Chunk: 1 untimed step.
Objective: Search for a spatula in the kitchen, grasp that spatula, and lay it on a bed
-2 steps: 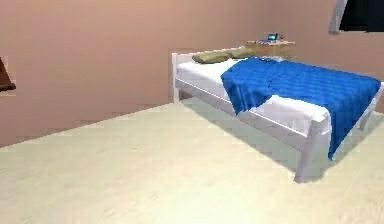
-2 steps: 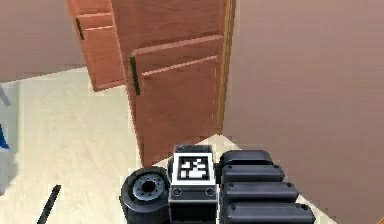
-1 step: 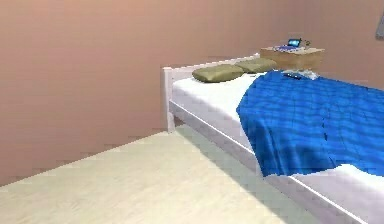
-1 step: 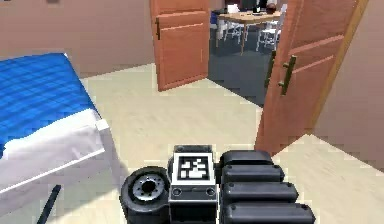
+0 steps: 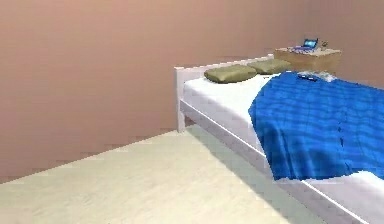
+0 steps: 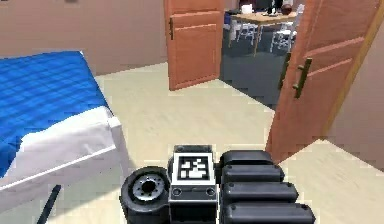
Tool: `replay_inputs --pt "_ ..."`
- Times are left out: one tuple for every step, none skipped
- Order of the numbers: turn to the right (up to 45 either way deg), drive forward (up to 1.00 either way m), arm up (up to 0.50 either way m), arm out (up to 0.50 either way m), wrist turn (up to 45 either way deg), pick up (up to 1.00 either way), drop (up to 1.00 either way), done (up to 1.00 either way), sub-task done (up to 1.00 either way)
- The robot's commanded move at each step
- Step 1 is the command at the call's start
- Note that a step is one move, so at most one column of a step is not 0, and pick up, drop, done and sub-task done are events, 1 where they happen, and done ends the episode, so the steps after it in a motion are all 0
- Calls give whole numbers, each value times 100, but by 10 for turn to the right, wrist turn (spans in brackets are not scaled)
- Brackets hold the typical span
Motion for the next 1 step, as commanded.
replay_inputs --pt "0 80 0 0 0 0 0 0 0"
